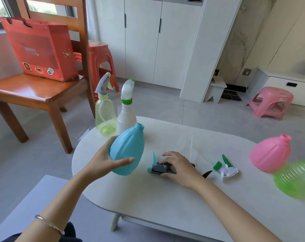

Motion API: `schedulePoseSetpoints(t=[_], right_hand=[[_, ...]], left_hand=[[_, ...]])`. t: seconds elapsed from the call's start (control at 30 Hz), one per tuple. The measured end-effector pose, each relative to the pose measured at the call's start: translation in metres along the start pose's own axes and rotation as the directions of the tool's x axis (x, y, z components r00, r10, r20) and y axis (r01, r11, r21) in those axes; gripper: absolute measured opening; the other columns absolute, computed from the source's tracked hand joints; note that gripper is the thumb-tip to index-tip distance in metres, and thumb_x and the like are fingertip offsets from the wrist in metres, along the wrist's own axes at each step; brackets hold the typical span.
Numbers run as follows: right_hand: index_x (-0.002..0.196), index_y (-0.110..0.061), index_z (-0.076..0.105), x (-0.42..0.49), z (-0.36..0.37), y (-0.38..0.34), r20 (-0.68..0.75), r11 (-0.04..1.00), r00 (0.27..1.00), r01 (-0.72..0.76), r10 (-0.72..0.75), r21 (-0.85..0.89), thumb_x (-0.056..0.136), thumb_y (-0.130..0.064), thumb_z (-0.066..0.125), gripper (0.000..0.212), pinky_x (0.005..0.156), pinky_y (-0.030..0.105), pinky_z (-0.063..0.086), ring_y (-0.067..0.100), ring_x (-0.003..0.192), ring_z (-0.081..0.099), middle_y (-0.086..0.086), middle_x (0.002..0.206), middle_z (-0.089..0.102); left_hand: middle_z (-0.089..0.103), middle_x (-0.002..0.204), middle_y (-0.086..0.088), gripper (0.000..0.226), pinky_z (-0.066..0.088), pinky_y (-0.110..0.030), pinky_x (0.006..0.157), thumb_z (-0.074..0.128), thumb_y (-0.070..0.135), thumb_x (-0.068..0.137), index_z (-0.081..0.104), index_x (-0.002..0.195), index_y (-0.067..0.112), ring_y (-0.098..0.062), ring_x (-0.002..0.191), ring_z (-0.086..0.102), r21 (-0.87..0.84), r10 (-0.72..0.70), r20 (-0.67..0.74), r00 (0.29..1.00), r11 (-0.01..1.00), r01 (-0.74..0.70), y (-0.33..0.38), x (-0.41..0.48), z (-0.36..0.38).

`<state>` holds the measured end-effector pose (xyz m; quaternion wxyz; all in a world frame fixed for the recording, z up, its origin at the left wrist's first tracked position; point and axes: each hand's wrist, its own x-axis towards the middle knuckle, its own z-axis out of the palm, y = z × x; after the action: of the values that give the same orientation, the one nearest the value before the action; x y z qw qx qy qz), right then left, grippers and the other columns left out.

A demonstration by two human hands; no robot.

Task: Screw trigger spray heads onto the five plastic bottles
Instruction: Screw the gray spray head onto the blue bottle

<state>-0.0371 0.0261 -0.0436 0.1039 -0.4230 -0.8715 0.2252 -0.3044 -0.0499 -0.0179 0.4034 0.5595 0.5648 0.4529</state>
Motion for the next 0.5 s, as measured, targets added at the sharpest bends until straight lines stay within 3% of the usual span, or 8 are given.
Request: schedulePoseSetpoints(t=[0.1, 0.2, 0.33, 0.43, 0.5], right_hand=[[0.115, -0.016, 0.064, -0.001, -0.004, -0.005, -0.061, 0.976, 0.997, -0.029, 0.043, 0.218, 0.080, -0.027, 0.073, 0.038, 0.100, 0.013, 0.030, 0.009, 0.120, 0.048, -0.004, 0.132, 0.051], [0.111, -0.019, 0.064, -0.001, -0.023, -0.015, -0.208, 0.836, 0.967, -0.010, 0.148, 0.548, 0.080, -0.018, 0.072, 0.032, 0.100, 0.015, 0.036, 0.007, 0.112, 0.055, -0.004, 0.122, 0.060], [0.107, -0.021, 0.064, -0.007, -0.064, -0.018, -0.207, 0.379, 0.949, 0.105, 0.240, 0.920, 0.081, -0.032, 0.060, 0.028, 0.091, 0.021, 0.046, 0.005, 0.103, 0.063, -0.006, 0.106, 0.070], [0.115, -0.021, 0.059, -0.015, -0.084, -0.007, -0.139, -0.044, 0.936, 0.162, 0.323, 0.986, 0.083, -0.039, 0.052, 0.037, 0.095, 0.035, 0.047, 0.010, 0.109, 0.064, -0.004, 0.110, 0.070], [0.107, -0.018, 0.059, -0.022, -0.093, 0.003, -0.134, -0.156, 0.905, 0.212, 0.403, 0.965, 0.085, -0.038, 0.052, 0.031, 0.097, 0.038, 0.050, 0.018, 0.109, 0.065, 0.002, 0.109, 0.068]], left_hand=[[0.065, 0.104, 0.006, 0.070, 0.056, -0.019, 0.061, 0.081, 0.055, 0.050, 0.050, 0.113, 0.050, -0.004, 0.088, 0.067, -0.019, 0.014, -0.021, 1.000, 1.000, -0.015, 0.002, 0.001, 0.002], [0.065, 0.103, 0.007, 0.070, 0.055, -0.017, 0.060, 0.082, 0.053, 0.052, 0.050, 0.114, 0.049, -0.003, 0.088, 0.067, -0.047, 0.023, -0.025, 0.999, 0.999, -0.024, 0.004, 0.003, 0.004], [0.065, 0.103, 0.009, 0.071, 0.057, -0.021, 0.063, 0.083, 0.053, 0.051, 0.051, 0.115, 0.047, -0.006, 0.091, 0.067, -0.044, 0.029, 0.000, 1.000, 0.999, -0.029, 0.005, 0.006, 0.014], [0.065, 0.105, 0.008, 0.075, 0.057, -0.022, 0.065, 0.085, 0.051, 0.053, 0.051, 0.120, 0.043, -0.006, 0.092, 0.067, -0.025, 0.036, 0.023, 0.999, 0.999, -0.036, 0.005, 0.009, 0.022], [0.064, 0.108, 0.008, 0.080, 0.058, -0.024, 0.066, 0.085, 0.051, 0.052, 0.049, 0.123, 0.040, -0.006, 0.093, 0.066, -0.006, 0.036, 0.034, 0.999, 0.999, -0.035, 0.005, 0.012, 0.026]])
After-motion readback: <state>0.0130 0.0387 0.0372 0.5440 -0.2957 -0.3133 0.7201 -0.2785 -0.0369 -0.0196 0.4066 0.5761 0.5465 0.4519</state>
